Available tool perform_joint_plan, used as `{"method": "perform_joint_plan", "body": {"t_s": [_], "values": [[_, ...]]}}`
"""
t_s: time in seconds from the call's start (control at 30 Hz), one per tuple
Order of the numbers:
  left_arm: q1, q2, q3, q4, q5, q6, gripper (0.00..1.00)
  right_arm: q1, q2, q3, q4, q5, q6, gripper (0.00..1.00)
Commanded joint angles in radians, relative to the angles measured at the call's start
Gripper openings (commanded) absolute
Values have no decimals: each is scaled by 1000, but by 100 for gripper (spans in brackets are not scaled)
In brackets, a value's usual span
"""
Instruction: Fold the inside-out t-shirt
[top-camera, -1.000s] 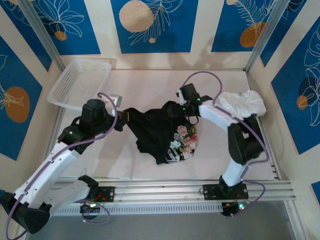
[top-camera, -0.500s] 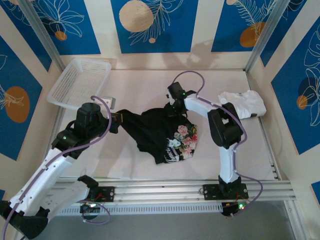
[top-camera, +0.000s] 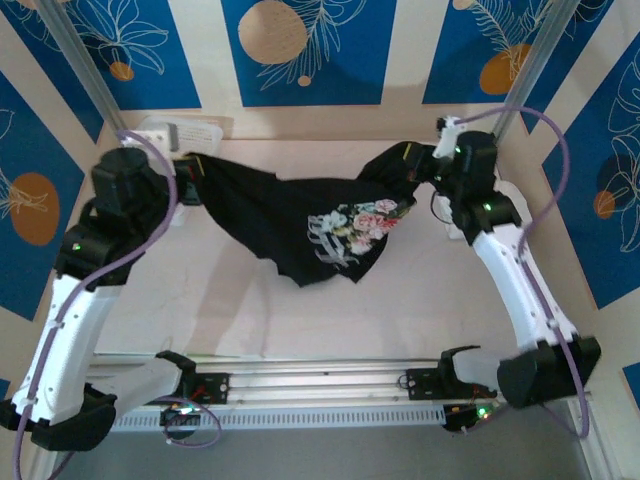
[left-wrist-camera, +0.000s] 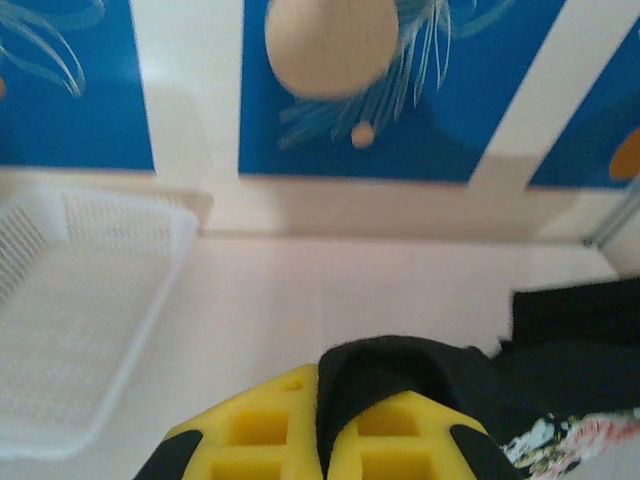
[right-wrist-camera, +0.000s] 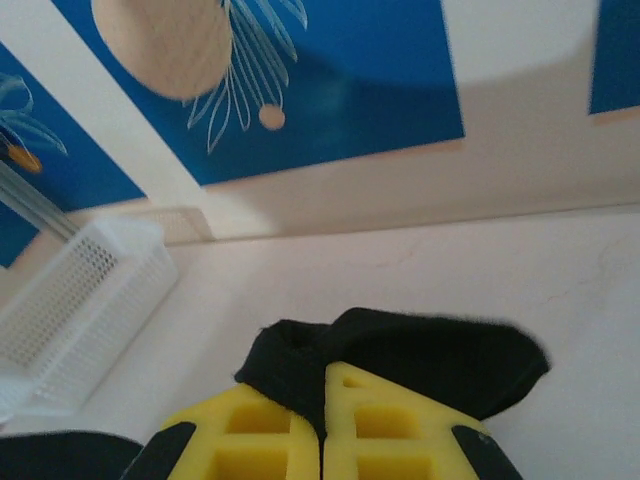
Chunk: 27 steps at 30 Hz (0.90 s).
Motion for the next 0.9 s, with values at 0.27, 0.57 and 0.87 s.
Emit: {"method": "perform_joint_plan", "body": {"t_s": [0.27,0.57,0.87], "values": [[43,-195,-283,-29,-130,53,0,-14,-178,-522,-6,10,192,17],[84,-190,-372,-39,-116,60,0,80,-91,-544,-123,64,160,52],[87,-163,-395,-16,-44,62,0,175,39,-501,-262,238,185,58]]}}
